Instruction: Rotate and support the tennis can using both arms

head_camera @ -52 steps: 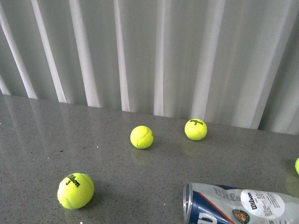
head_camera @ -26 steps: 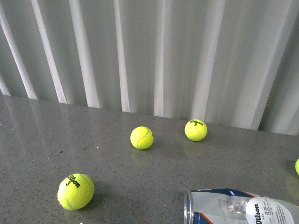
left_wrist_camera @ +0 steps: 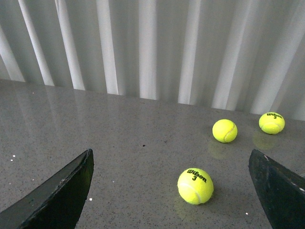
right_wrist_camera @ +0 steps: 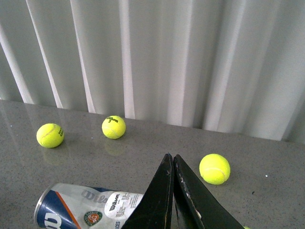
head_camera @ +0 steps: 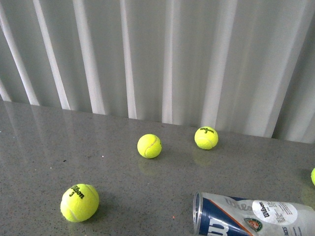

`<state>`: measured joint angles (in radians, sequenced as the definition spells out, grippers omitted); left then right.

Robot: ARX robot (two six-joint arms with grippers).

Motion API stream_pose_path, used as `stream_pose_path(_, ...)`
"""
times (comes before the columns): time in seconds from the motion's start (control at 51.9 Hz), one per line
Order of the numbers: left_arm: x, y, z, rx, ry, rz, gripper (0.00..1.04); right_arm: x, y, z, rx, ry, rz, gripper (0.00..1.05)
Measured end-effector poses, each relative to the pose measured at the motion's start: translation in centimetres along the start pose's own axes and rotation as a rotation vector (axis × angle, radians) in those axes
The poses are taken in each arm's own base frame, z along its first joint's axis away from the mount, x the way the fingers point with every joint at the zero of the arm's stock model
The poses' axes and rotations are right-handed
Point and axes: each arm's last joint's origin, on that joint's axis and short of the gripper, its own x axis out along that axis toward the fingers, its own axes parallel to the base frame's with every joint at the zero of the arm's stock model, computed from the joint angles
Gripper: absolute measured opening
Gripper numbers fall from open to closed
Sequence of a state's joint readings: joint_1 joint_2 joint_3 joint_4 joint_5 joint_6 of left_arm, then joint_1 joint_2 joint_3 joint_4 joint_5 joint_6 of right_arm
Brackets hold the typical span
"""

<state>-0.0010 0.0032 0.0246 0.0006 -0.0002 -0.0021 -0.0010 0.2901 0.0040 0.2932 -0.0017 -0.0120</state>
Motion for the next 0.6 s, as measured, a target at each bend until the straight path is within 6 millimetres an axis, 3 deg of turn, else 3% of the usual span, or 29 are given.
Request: stream_pose_path(0.598, 0.0, 0.0, 0.0, 0.000, 0.000, 0.000, 0.98, -1.8, 0.0, -0.3, 0.000, 0.002, 0.000, 0.03)
